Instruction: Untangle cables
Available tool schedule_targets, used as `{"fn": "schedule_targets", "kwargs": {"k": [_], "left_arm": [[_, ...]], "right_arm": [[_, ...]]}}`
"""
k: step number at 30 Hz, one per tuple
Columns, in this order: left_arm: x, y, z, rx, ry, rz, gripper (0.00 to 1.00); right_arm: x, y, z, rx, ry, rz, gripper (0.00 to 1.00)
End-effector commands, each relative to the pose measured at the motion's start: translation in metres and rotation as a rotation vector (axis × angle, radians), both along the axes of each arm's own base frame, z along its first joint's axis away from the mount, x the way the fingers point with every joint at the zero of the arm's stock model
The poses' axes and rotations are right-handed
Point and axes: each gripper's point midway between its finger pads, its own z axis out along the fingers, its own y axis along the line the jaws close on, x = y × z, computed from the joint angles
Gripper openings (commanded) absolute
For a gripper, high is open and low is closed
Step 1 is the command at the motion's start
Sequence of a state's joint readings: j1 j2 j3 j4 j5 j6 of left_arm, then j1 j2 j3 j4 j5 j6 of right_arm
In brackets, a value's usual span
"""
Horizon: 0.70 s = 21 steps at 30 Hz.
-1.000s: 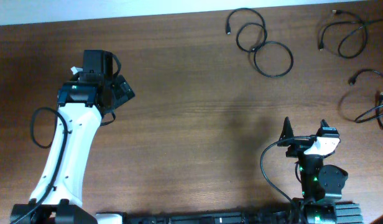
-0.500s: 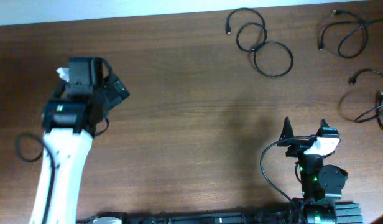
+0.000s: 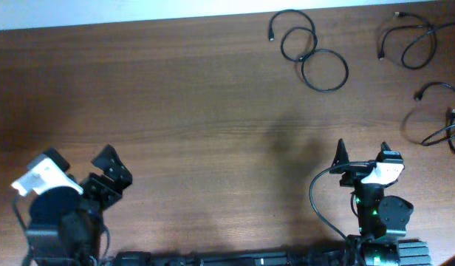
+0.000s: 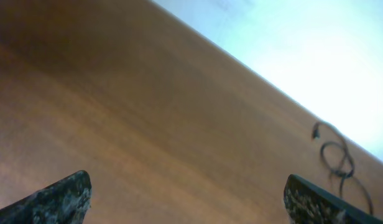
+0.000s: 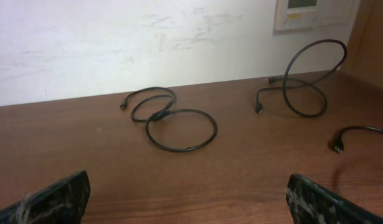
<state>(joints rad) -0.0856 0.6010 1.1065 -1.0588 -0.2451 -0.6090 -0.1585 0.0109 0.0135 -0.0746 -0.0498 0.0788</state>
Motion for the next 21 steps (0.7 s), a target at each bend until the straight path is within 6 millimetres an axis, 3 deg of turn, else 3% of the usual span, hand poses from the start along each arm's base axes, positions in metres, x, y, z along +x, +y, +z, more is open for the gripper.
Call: {"fn": "schedule_targets", "kwargs": {"k": [1,4,5,7,9,12,15,18,19,21], "left_arm": [[-0.007,0.005,-0.025,0.011,-0.086,0.019,0.99],[-0.002,0.009,-0.064,0.014,-0.19,0.043,0.99],[0.001,0.014,-0.087,0.028,-0.223,0.06,0.99],[0.01,0.015,-0.105,0.104,-0.301,0.034,0.99],[0.026,0.009,-0.116,0.169,-0.361,-0.023,0.99],[0.043,-0.007,-0.115,0.299,-0.465,-0.145,0.99],[0.049,-0.011,-0.127,0.373,-0.468,-0.187,0.99],[0.051,-0.034,-0.132,0.537,-0.484,-0.362,0.99],[0.05,-0.033,-0.153,0.527,-0.397,-0.383,0.99],[0.05,-0.034,-0.152,0.528,-0.405,-0.385,0.99]], "right_arm": [[0.0,0.0,-0.002,0.005,0.0,0.0,0.99],[0.0,0.0,-0.002,0.005,0.0,0.0,0.99],[0.0,0.0,-0.002,0.005,0.0,0.0,0.99],[0.0,0.0,-0.002,0.005,0.0,0.0,0.99],[0.0,0.0,-0.002,0.005,0.0,0.0,0.99],[0.0,0.0,-0.002,0.005,0.0,0.0,0.99],[0.0,0.0,-0.002,0.005,0.0,0.0,0.99],[0.0,0.0,-0.002,0.005,0.0,0.0,0.99],[0.0,0.0,-0.002,0.005,0.0,0.0,0.99],[0.0,0.0,-0.002,0.005,0.0,0.0,0.99]]}}
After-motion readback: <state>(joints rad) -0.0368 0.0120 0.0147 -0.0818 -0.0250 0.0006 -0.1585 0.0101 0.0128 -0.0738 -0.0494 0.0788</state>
